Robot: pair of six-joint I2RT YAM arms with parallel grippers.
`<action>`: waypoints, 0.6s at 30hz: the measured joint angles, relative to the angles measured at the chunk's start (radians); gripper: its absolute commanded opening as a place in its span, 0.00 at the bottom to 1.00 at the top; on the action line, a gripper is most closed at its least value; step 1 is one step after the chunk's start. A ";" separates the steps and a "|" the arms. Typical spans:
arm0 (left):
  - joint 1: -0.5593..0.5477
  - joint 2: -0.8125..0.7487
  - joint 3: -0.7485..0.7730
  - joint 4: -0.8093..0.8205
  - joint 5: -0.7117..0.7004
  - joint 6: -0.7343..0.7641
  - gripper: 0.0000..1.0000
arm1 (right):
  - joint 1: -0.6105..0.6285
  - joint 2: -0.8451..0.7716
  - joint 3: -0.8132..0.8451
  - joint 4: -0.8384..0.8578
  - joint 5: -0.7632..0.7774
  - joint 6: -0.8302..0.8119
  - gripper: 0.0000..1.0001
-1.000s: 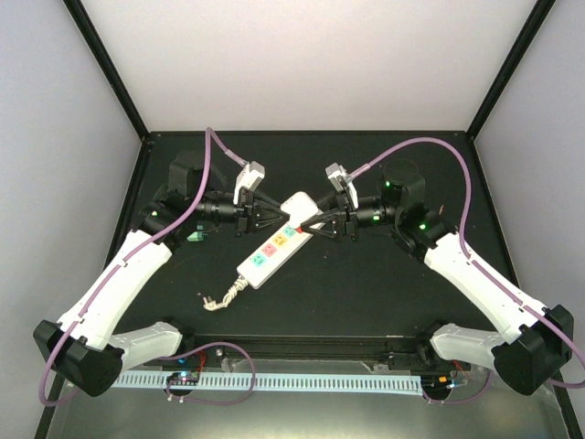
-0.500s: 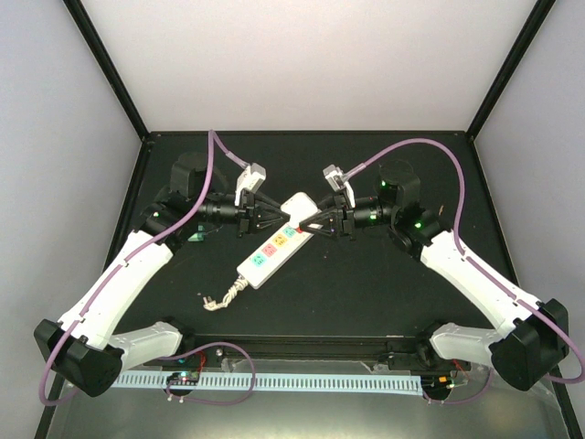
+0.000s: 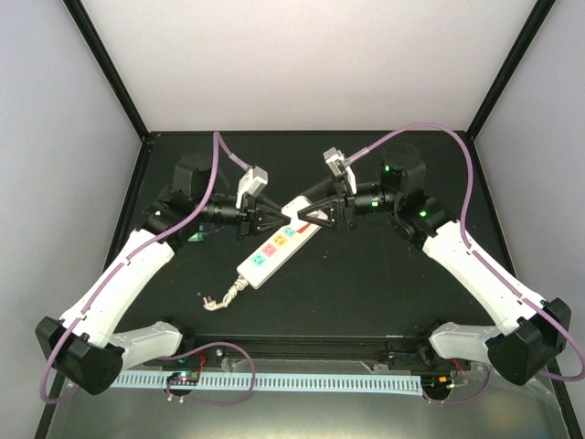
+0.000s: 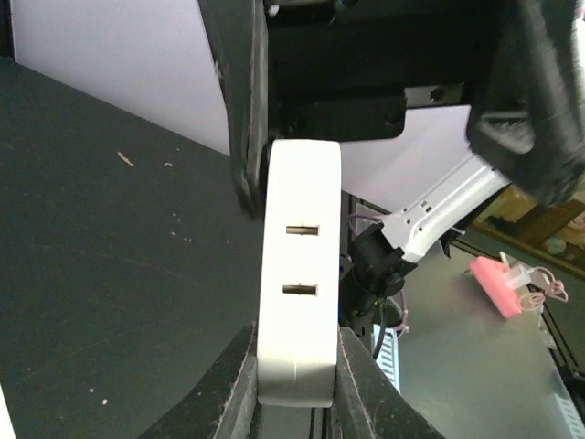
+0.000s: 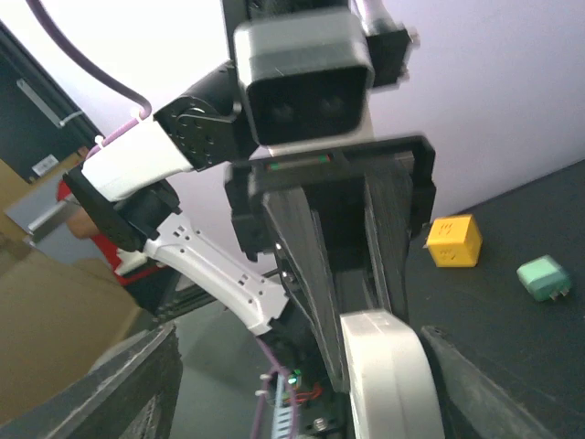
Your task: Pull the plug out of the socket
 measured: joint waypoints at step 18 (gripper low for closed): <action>0.159 0.078 0.056 -0.298 -0.257 0.241 0.01 | -0.156 -0.076 0.054 -0.205 0.255 -0.232 1.00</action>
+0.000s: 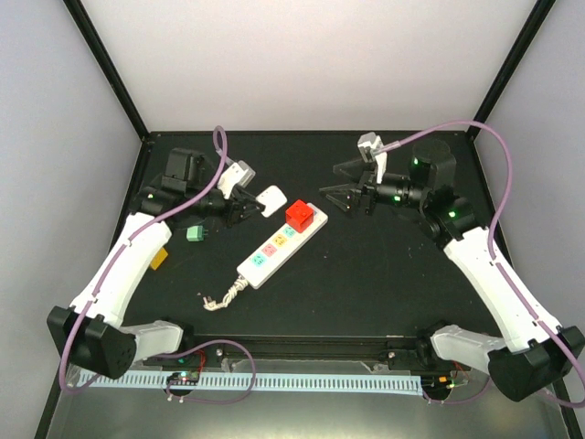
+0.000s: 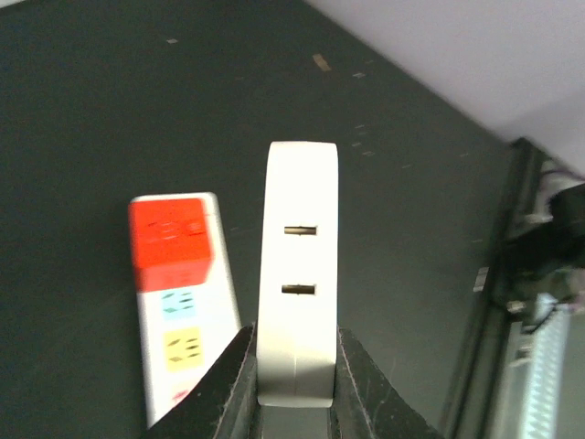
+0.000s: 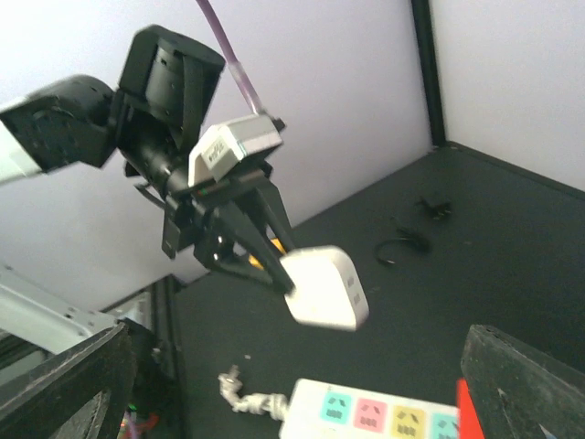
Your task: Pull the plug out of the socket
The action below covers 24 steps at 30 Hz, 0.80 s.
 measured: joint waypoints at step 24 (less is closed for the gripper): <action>0.265 0.555 0.145 -0.100 -0.153 0.229 0.05 | -0.016 -0.228 -0.225 -0.223 0.198 -0.330 1.00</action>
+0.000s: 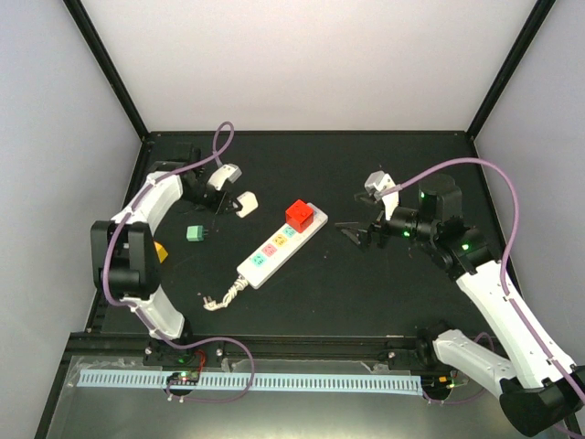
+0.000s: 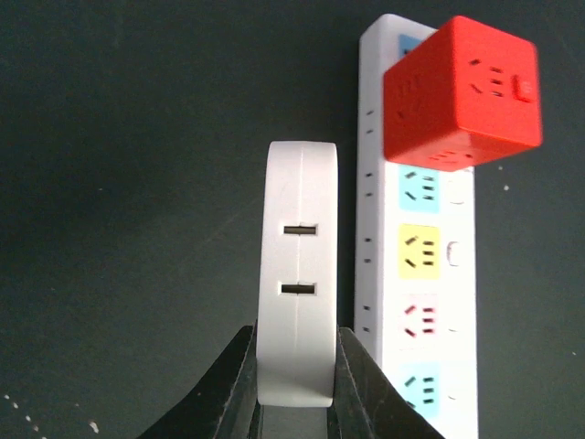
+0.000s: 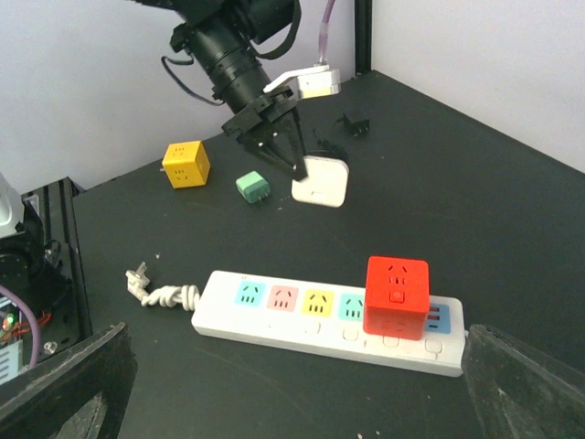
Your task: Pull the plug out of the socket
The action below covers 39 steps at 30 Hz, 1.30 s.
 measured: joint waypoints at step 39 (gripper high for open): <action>0.132 0.269 0.155 -0.016 -0.110 0.009 0.75 | -0.026 0.039 -0.077 0.057 -0.062 0.025 1.00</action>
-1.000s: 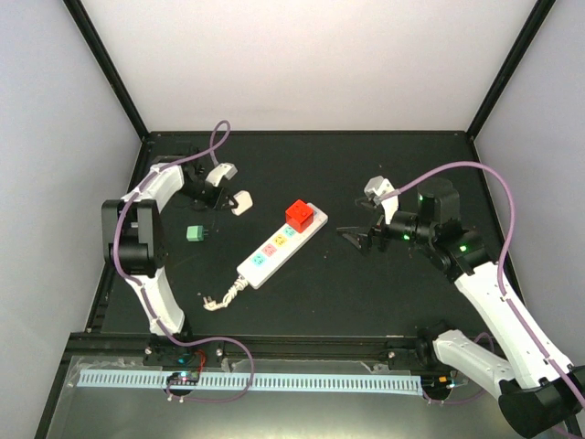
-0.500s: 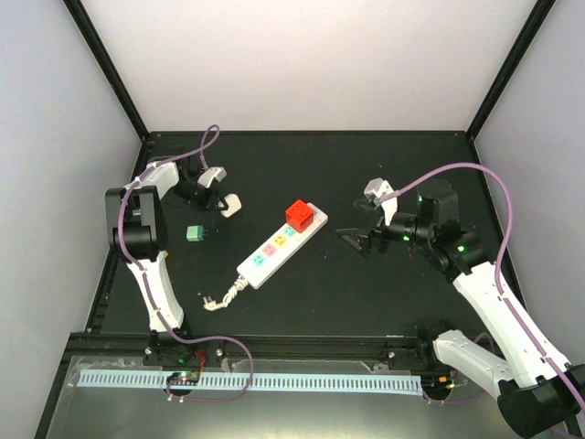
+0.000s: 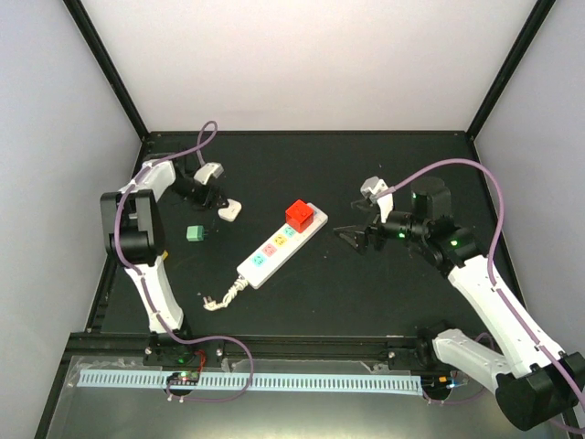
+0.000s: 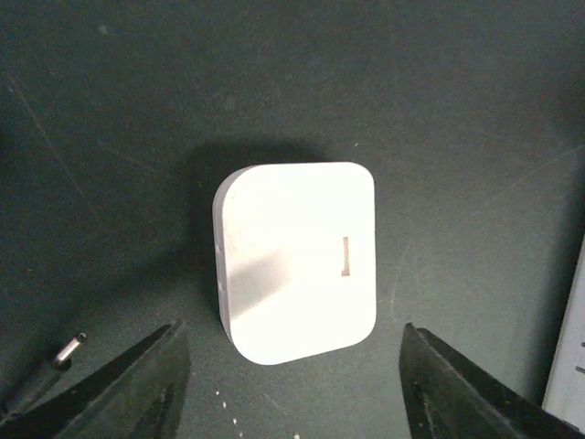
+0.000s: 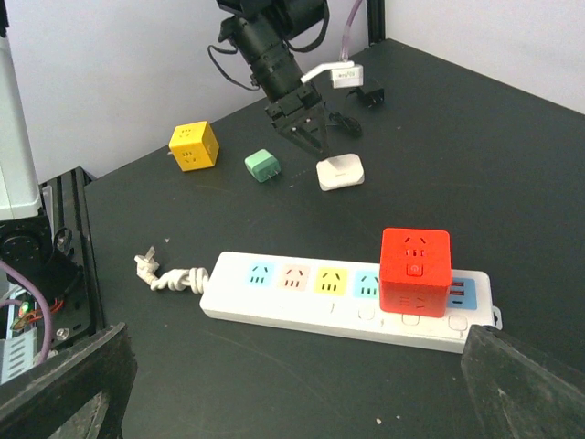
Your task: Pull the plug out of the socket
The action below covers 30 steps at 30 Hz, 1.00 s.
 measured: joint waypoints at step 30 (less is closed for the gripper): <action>-0.515 -0.407 -0.066 0.017 -0.161 -0.009 0.99 | -0.168 0.089 0.012 0.051 -0.029 0.161 1.00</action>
